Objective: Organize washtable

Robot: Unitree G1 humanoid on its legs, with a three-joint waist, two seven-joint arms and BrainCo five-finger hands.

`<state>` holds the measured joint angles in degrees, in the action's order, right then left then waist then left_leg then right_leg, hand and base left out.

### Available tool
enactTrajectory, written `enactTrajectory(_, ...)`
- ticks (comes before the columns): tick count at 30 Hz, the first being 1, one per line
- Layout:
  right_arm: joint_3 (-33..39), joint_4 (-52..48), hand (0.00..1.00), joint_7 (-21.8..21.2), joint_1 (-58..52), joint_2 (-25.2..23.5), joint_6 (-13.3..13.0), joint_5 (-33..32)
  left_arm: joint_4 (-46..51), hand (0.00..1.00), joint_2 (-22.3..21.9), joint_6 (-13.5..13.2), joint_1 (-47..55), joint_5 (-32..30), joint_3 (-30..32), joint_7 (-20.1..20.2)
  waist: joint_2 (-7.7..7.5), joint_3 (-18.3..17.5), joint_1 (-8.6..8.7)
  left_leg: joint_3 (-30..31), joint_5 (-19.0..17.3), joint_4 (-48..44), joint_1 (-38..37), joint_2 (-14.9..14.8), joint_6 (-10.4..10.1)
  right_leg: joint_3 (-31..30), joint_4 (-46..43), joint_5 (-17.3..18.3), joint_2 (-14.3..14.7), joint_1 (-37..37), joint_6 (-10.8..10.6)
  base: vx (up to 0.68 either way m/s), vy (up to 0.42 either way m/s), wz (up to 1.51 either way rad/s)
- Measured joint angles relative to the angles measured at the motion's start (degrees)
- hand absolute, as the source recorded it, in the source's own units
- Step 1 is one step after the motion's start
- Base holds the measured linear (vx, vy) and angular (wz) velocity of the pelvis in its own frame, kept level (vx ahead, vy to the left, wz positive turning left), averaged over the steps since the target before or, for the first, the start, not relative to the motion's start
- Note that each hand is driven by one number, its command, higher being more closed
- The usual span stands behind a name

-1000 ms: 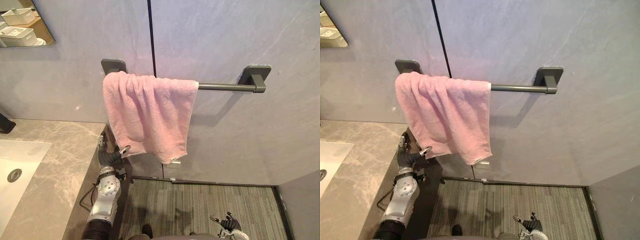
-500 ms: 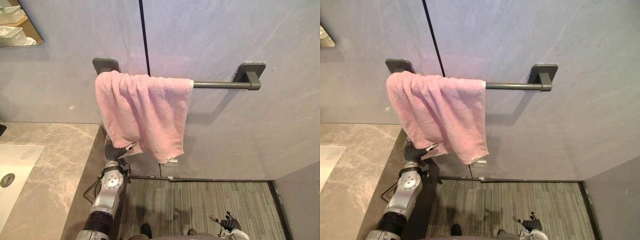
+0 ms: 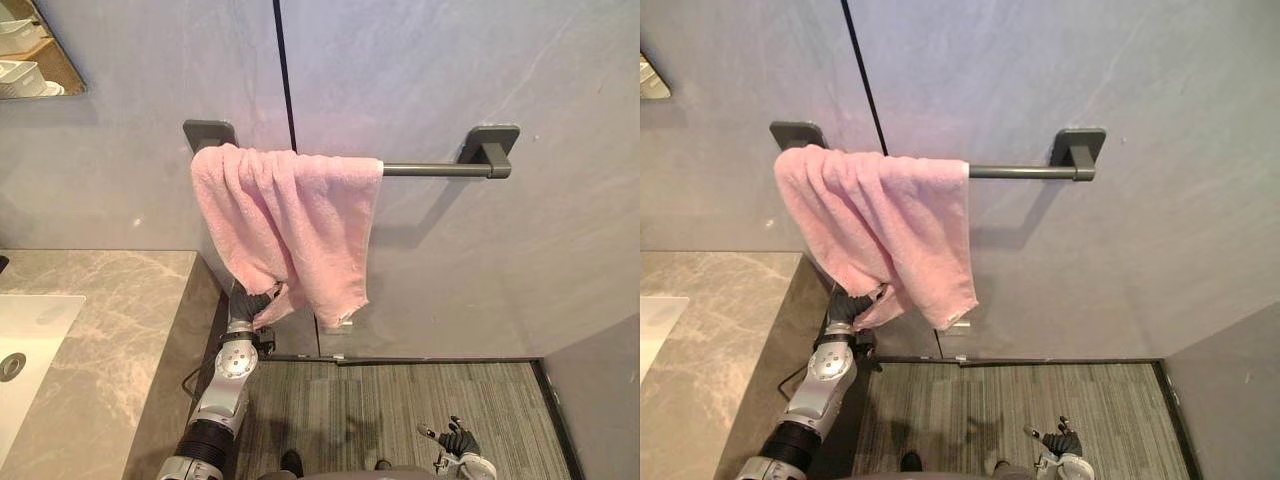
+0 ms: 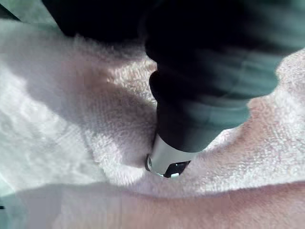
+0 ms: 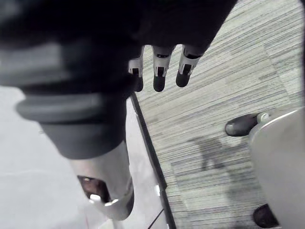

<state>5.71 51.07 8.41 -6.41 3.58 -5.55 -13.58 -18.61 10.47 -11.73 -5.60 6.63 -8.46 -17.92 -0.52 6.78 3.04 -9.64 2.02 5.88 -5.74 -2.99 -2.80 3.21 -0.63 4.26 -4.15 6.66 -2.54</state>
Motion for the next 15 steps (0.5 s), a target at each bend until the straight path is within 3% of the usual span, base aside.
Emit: enactTrajectory(15, -7.48, -32.73, 0.00, -2.55, -0.54, -0.74, -5.01, -2.42, 8.60, 1.00, -0.86, -2.68, 2.89, 4.08, 0.04, 0.91, -0.09, 0.00, 0.27, -1.25, 0.03, -0.42, 0.16, -0.10, 0.03, -2.25, 0.40, -0.28, 0.03, -0.87, -0.45, -0.01, -0.016, -0.06)
